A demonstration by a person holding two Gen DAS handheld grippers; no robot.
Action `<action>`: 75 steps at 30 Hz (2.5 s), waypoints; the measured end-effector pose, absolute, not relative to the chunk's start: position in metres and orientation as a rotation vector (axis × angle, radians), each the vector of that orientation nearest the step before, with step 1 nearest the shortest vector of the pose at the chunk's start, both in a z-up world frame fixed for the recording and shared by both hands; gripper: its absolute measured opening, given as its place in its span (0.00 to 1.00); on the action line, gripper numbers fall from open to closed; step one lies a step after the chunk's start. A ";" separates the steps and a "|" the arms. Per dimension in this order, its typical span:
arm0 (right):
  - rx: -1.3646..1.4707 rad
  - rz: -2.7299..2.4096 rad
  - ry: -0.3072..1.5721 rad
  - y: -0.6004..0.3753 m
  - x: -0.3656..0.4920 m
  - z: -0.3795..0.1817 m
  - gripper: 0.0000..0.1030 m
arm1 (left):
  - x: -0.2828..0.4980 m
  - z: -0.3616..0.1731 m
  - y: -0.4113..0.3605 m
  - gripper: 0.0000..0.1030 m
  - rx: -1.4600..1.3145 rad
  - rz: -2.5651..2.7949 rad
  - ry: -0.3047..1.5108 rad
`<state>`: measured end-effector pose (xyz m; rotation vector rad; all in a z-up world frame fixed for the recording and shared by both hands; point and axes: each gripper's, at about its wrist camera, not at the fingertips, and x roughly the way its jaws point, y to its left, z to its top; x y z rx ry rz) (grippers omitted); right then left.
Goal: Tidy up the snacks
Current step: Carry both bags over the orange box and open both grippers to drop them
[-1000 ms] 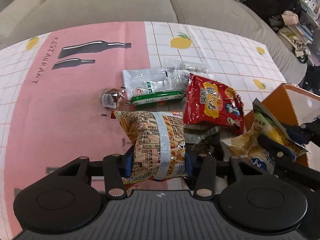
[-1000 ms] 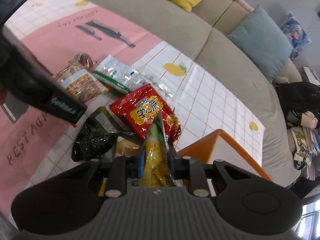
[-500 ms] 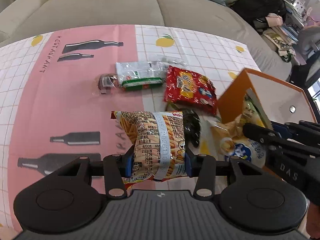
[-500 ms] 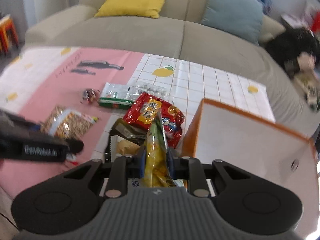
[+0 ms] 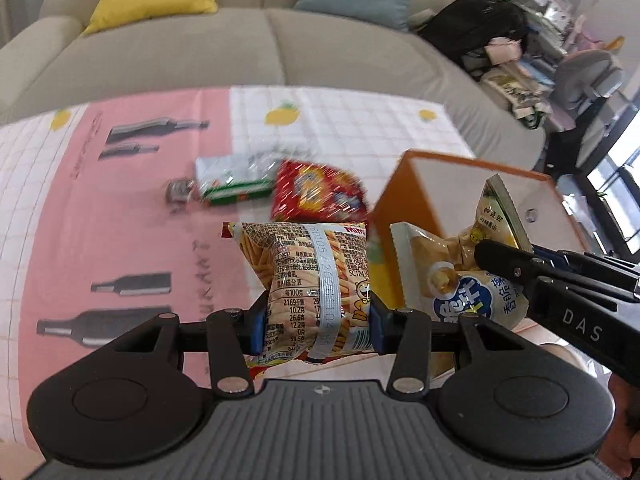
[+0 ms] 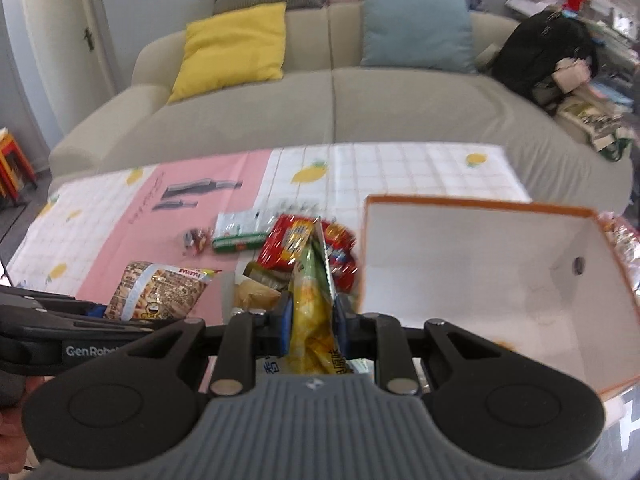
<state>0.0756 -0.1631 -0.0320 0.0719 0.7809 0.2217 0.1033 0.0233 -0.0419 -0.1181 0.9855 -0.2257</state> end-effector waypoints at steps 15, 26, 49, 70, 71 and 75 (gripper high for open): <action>0.145 -0.038 0.703 -0.277 0.075 -0.006 0.19 | 0.129 -0.007 -0.085 0.51 0.085 -0.480 0.883; 0.177 -0.093 0.787 -0.311 0.117 -0.037 0.19 | 0.155 -0.037 -0.152 0.51 0.335 -0.595 0.945; 0.162 -0.058 0.982 -0.320 0.198 -0.100 0.19 | 0.192 -0.101 -0.198 0.51 0.689 -0.663 1.118; 0.231 -0.018 1.137 -0.315 0.222 -0.139 0.21 | 0.200 -0.109 -0.197 0.70 0.737 -0.658 1.138; 0.233 -0.019 1.141 -0.316 0.222 -0.140 0.21 | 0.199 -0.107 -0.196 0.70 0.733 -0.658 1.131; 0.262 -0.004 1.167 -0.317 0.224 -0.144 0.22 | 0.195 -0.097 -0.190 0.73 0.702 -0.661 1.116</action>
